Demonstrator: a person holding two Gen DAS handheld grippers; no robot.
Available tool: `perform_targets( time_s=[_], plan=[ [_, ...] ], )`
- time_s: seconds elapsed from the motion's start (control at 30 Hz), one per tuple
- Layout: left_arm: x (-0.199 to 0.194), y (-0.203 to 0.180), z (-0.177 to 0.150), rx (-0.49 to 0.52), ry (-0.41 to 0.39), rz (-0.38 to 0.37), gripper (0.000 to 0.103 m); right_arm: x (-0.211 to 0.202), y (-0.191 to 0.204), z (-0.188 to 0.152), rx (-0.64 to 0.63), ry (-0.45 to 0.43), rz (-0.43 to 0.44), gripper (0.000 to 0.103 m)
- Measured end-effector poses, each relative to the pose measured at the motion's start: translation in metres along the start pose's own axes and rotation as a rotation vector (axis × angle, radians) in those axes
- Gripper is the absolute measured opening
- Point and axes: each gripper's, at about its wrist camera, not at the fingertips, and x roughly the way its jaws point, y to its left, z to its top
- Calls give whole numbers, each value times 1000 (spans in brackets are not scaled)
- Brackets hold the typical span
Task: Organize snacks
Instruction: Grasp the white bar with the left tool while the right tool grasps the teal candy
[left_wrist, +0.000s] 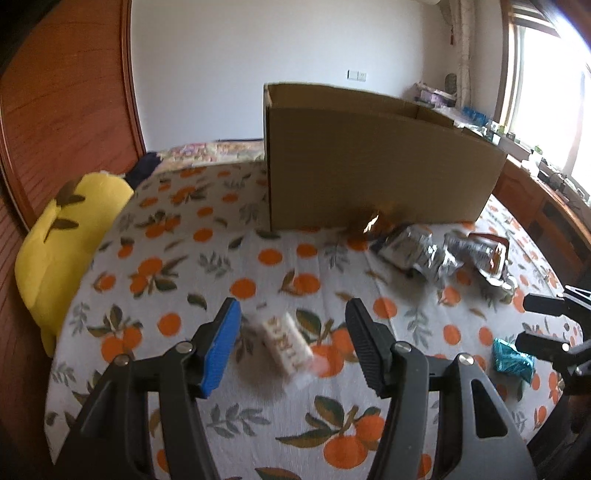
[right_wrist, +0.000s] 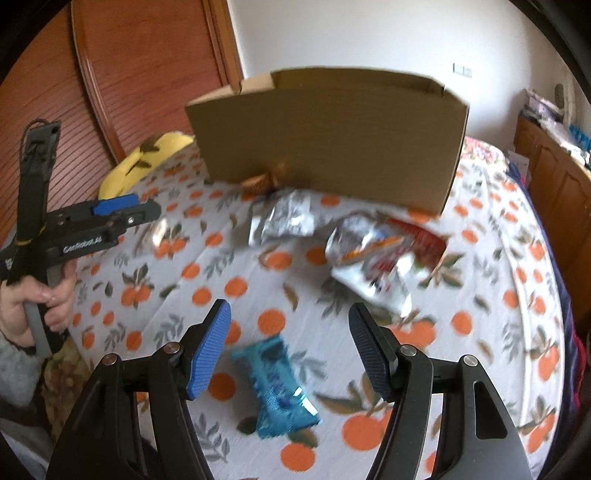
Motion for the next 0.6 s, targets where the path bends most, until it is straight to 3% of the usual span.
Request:
perform_targets(
  time_s=[0.6],
  plan=[
    [21,9,-13,-45,80,18,60,6,11,-25,-40,46,-7,66]
  ],
)
